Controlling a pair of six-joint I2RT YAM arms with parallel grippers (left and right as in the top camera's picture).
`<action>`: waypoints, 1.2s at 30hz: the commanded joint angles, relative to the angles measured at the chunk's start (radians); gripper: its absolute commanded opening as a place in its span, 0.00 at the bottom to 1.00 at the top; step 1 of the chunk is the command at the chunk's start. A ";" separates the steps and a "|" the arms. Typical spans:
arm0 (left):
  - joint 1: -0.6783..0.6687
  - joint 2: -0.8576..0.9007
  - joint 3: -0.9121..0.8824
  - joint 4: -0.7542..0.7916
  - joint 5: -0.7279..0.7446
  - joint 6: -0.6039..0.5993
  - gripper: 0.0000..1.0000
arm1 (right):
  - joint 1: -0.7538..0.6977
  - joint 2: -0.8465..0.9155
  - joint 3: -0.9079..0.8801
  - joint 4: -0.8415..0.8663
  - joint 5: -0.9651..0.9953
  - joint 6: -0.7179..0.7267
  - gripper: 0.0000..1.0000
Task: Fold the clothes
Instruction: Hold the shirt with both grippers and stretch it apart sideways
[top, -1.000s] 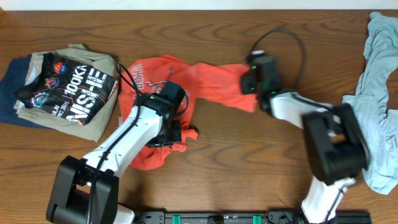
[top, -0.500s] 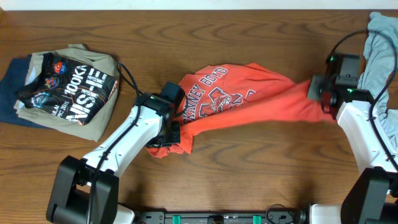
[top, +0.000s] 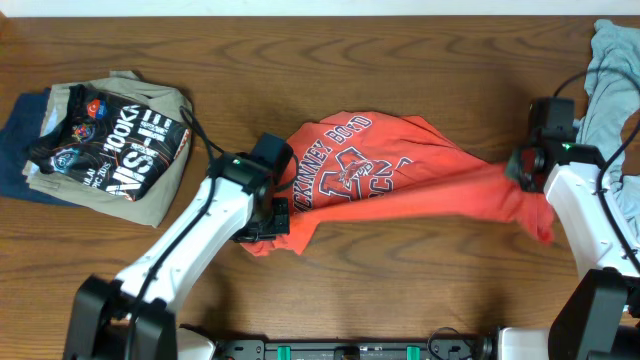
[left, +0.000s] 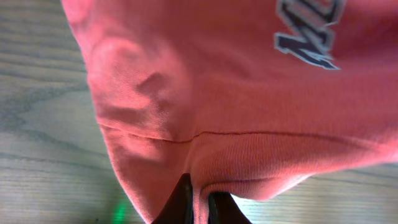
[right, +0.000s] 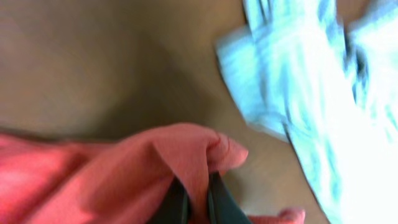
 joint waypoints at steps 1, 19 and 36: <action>0.029 -0.064 0.010 0.000 0.000 0.013 0.06 | -0.013 -0.002 0.109 0.071 -0.056 -0.035 0.10; 0.074 -0.142 0.011 -0.022 0.019 0.013 0.06 | -0.025 0.000 0.100 -0.257 -0.067 0.000 0.69; 0.074 -0.142 0.011 0.000 0.019 0.013 0.06 | -0.025 0.009 -0.208 0.222 -0.347 -0.018 0.61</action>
